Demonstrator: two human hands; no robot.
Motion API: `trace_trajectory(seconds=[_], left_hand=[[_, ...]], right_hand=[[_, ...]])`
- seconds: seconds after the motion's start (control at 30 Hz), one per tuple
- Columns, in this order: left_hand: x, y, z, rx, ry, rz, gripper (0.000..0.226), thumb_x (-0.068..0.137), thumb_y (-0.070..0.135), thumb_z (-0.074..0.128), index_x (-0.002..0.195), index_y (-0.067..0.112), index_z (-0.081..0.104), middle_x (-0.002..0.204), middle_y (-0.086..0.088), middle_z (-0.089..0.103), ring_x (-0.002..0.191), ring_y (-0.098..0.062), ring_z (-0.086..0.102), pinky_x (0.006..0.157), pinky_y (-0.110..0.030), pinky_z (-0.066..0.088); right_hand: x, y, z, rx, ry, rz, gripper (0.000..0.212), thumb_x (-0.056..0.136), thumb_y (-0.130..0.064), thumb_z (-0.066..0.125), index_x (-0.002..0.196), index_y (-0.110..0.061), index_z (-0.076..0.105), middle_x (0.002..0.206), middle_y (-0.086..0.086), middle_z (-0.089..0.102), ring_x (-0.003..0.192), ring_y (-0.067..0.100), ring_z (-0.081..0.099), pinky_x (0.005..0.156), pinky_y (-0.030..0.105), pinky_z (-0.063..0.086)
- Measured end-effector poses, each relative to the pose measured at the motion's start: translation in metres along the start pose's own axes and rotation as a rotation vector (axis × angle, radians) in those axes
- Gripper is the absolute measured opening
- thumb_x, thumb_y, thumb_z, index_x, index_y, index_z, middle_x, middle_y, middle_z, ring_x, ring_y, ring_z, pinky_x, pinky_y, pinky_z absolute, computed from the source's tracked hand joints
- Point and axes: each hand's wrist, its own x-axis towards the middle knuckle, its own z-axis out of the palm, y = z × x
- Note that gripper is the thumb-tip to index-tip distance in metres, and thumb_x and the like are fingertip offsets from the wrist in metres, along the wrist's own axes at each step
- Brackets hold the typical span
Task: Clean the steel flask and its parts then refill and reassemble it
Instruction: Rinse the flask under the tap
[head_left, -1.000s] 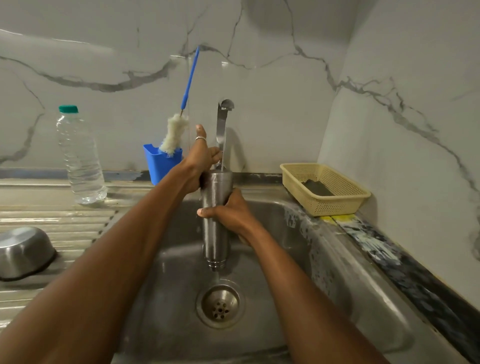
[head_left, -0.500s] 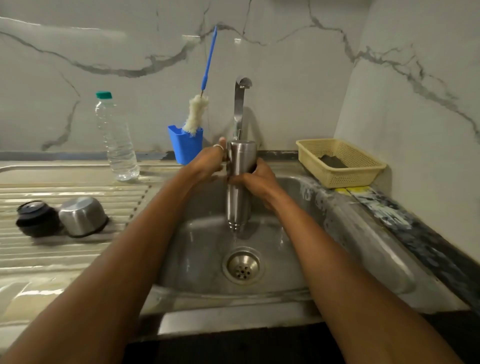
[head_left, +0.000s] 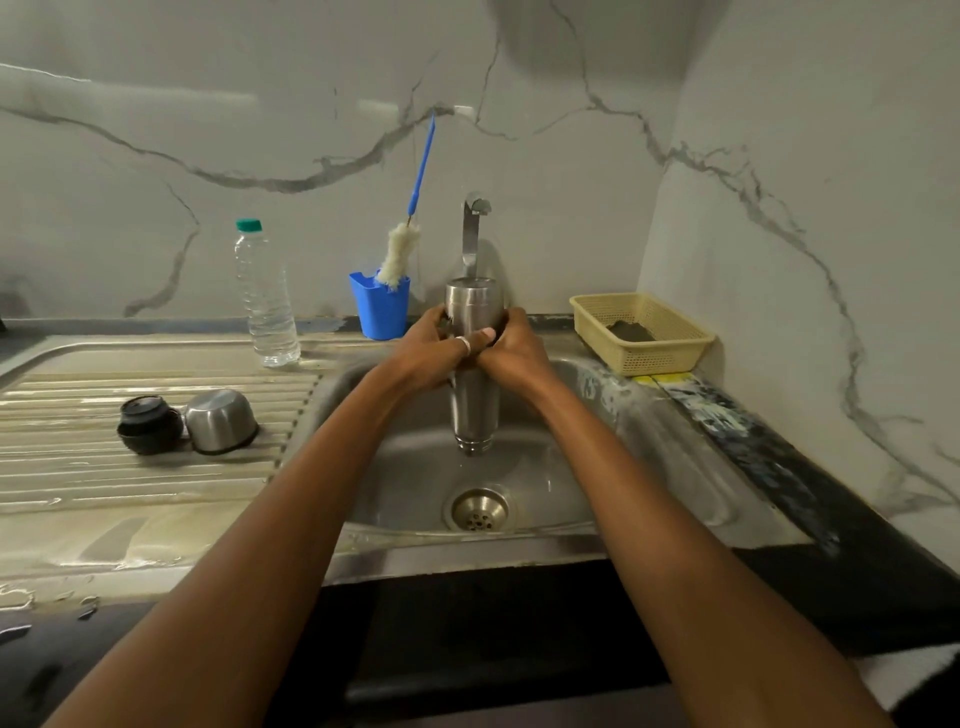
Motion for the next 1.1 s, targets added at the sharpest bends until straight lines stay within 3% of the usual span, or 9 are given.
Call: trace_trajectory(seconds=[0.13, 0.23, 0.37, 0.63, 0.8, 0.9, 1.0, 1.1], left_hand=[[-0.02, 0.011, 0.003, 0.012, 0.045, -0.012, 0.061, 0.092, 0.032, 0.074, 0.144, 0.019, 0.044, 0.125, -0.002, 0.063, 0.106, -0.019, 0.066, 0.068, -0.027, 0.054], [-0.03, 0.022, 0.0, 0.019, 0.062, 0.004, 0.058, 0.091, 0.029, 0.075, 0.14, 0.016, 0.046, 0.122, -0.004, 0.063, 0.103, -0.019, 0.067, 0.07, -0.03, 0.056], [-0.04, 0.036, -0.007, 0.013, 0.09, 0.051, 0.053, 0.088, 0.028, 0.078, 0.133, 0.018, 0.052, 0.116, -0.003, 0.068, 0.099, -0.017, 0.068, 0.076, -0.032, 0.058], [-0.051, 0.046, -0.015, 0.041, 0.109, 0.073, 0.068, 0.085, 0.032, 0.081, 0.14, 0.018, 0.045, 0.124, -0.002, 0.063, 0.107, -0.021, 0.066, 0.086, -0.041, 0.06], [-0.055, 0.046, -0.018, 0.023, 0.104, 0.075, 0.069, 0.087, 0.034, 0.08, 0.143, 0.018, 0.042, 0.127, -0.001, 0.06, 0.11, -0.021, 0.065, 0.073, -0.03, 0.055], [-0.056, 0.047, -0.019, -0.002, 0.109, 0.075, 0.069, 0.086, 0.033, 0.08, 0.142, 0.019, 0.042, 0.126, 0.0, 0.061, 0.108, -0.021, 0.066, 0.077, -0.034, 0.058], [-0.055, 0.047, -0.021, -0.04, 0.11, 0.081, 0.067, 0.085, 0.032, 0.082, 0.139, 0.018, 0.044, 0.126, -0.005, 0.063, 0.109, -0.024, 0.068, 0.088, -0.046, 0.06], [-0.057, 0.05, -0.024, -0.063, 0.114, 0.076, 0.06, 0.09, 0.029, 0.077, 0.14, 0.018, 0.044, 0.125, -0.002, 0.06, 0.111, -0.022, 0.064, 0.09, -0.045, 0.059]], right_hand=[[-0.018, -0.009, -0.003, 0.0, -0.013, -0.011, 0.074, 0.075, -0.026, 0.086, 0.134, -0.012, 0.043, 0.122, 0.007, 0.063, 0.106, 0.025, 0.065, 0.09, 0.041, 0.058], [-0.028, -0.022, -0.008, -0.018, -0.007, -0.034, 0.076, 0.073, -0.028, 0.088, 0.132, -0.013, 0.043, 0.122, 0.005, 0.063, 0.106, 0.025, 0.065, 0.093, 0.045, 0.057], [-0.04, -0.044, -0.013, -0.053, -0.001, -0.079, 0.079, 0.071, -0.027, 0.09, 0.132, -0.01, 0.042, 0.115, 0.001, 0.059, 0.103, 0.024, 0.063, 0.086, 0.037, 0.055], [-0.051, -0.056, -0.016, -0.051, 0.0, -0.11, 0.075, 0.069, -0.028, 0.092, 0.124, -0.012, 0.043, 0.113, 0.001, 0.06, 0.101, 0.021, 0.063, 0.08, 0.033, 0.055], [-0.053, -0.058, -0.016, -0.073, -0.01, -0.122, 0.076, 0.071, -0.029, 0.091, 0.129, -0.011, 0.044, 0.114, 0.0, 0.061, 0.099, 0.019, 0.062, 0.073, 0.025, 0.051], [-0.054, -0.057, -0.015, -0.086, -0.005, -0.143, 0.077, 0.072, -0.028, 0.09, 0.132, -0.012, 0.043, 0.11, -0.001, 0.06, 0.094, 0.017, 0.061, 0.066, 0.02, 0.047], [-0.054, -0.052, -0.01, -0.106, -0.039, -0.116, 0.089, 0.07, -0.032, 0.092, 0.138, -0.012, 0.038, 0.115, -0.002, 0.06, 0.102, 0.02, 0.062, 0.082, 0.032, 0.055], [-0.06, -0.04, -0.002, -0.143, -0.114, -0.022, 0.102, 0.064, -0.037, 0.095, 0.143, -0.011, 0.035, 0.131, 0.004, 0.06, 0.117, 0.025, 0.061, 0.096, 0.041, 0.056]])
